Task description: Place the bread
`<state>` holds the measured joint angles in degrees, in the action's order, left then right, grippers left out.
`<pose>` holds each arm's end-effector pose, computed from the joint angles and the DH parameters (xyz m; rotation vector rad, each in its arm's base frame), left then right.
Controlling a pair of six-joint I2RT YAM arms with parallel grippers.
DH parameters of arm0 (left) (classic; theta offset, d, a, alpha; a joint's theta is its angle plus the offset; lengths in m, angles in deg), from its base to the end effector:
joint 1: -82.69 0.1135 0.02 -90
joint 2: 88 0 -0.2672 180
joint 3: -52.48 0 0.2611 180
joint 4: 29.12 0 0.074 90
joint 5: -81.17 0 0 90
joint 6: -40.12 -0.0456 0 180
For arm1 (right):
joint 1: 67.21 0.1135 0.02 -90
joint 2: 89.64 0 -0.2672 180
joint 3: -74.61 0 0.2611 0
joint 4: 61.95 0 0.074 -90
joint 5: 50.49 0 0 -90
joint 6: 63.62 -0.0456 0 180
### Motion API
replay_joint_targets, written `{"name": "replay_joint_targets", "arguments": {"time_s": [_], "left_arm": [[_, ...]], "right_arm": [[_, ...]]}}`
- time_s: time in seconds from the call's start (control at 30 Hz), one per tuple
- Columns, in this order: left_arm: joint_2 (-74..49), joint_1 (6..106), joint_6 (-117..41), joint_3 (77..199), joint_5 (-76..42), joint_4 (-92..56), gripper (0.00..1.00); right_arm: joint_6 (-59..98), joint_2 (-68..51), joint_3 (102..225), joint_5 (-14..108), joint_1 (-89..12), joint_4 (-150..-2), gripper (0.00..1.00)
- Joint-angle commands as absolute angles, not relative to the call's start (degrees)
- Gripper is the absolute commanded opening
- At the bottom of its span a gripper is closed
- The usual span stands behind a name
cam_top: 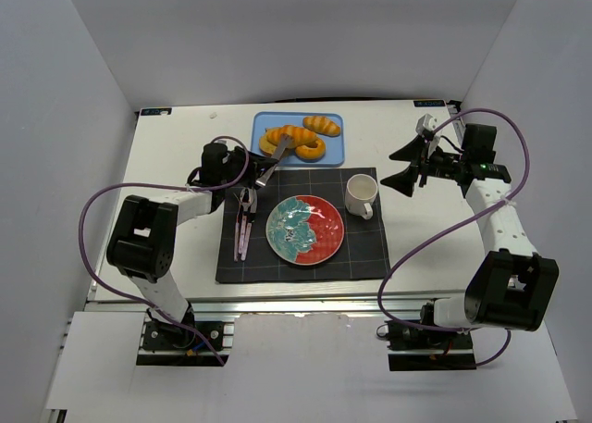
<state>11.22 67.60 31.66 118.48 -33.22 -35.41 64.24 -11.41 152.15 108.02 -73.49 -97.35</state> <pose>0.3661 -0.1182 0.1819 -1.0146 2.1110 -1.3978 0.3027 0.0094 0.3185 -1.0621 1.5230 0.7720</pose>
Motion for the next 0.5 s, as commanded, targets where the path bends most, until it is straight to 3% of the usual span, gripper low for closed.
{"name": "replay_joint_targets", "arguments": {"time_s": [0.0, 0.13, 0.47], "left_arm": [[10.96, 67.39, 32.3, 119.38, -32.48, -37.81, 0.51], [10.96, 67.39, 32.39, 119.56, -32.57, -37.98, 0.44], [7.8, 67.39, 31.69, 118.06, -33.36, -39.04, 0.06]], "right_arm": [[63.91, -12.47, 151.62, 110.08, -73.8, -95.98, 0.87], [63.82, -12.47, 151.36, 110.08, -73.89, -95.89, 0.87], [64.17, -13.0, 152.06, 110.61, -74.15, -97.3, 0.87]]}}
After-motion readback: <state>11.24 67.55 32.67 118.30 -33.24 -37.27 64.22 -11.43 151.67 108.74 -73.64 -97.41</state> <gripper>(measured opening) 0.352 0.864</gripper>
